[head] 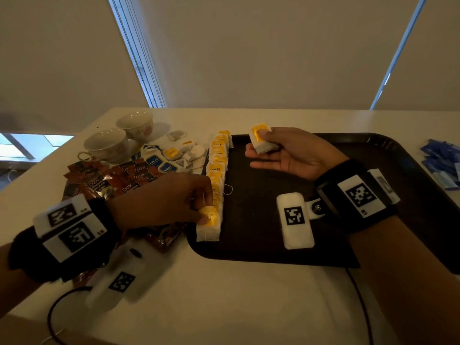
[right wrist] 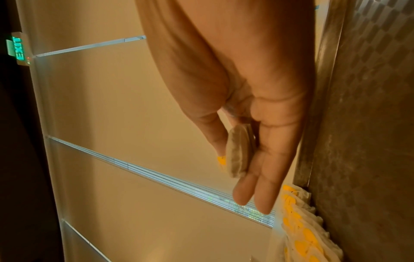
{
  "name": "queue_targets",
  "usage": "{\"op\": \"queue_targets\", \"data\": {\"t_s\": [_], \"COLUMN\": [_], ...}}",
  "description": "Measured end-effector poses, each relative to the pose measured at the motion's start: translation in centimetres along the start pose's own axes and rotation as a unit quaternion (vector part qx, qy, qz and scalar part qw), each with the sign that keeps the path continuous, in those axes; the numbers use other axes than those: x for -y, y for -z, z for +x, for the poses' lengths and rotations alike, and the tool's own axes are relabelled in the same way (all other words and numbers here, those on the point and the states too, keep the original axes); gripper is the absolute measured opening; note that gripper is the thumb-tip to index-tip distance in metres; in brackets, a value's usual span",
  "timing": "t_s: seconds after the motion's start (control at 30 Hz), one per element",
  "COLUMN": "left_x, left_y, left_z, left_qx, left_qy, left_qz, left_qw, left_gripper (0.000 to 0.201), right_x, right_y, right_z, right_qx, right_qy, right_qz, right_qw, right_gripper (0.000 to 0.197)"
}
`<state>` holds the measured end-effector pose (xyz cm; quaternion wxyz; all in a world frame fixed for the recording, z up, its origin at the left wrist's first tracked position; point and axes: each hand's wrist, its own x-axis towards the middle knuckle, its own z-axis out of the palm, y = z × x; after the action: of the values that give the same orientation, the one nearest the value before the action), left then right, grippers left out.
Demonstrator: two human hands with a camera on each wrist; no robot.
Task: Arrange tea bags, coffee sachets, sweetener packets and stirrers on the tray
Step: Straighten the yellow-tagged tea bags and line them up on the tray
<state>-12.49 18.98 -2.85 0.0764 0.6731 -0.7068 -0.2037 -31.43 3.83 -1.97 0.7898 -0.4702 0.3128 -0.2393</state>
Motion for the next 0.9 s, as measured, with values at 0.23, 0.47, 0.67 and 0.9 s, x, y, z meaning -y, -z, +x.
{"op": "queue_targets", "data": {"t_s": [0.23,0.47,0.67,0.9], "left_x": [-0.9,-0.8,-1.7,-3.2], "left_y": [-0.7,0.3,5.2,3.2], "left_z": [-0.6,0.2,3.6,8.1], "left_qx": [0.022,0.108,-0.190,-0.175], "left_qy": [-0.043,-0.049,-0.066,-0.045], "left_qz": [0.142,0.152,-0.104,-0.259], "left_qw": [0.989,0.981,0.974,0.949], "left_gripper": [0.027,0.021,0.016,0.008], "right_x": [0.0,0.0,0.0,0.1], "right_y": [0.0,-0.2,-0.3,-0.1], "right_z": [0.0,-0.2,-0.3,-0.2], "right_qx": [-0.004,0.014,0.030,0.005], "right_qy": [0.000,-0.005,0.002,0.035], "right_qz": [-0.006,-0.025,-0.051,-0.067], "right_qw": [1.000,1.000,0.998,0.997], "right_gripper": [0.012,0.019,0.020,0.017]}}
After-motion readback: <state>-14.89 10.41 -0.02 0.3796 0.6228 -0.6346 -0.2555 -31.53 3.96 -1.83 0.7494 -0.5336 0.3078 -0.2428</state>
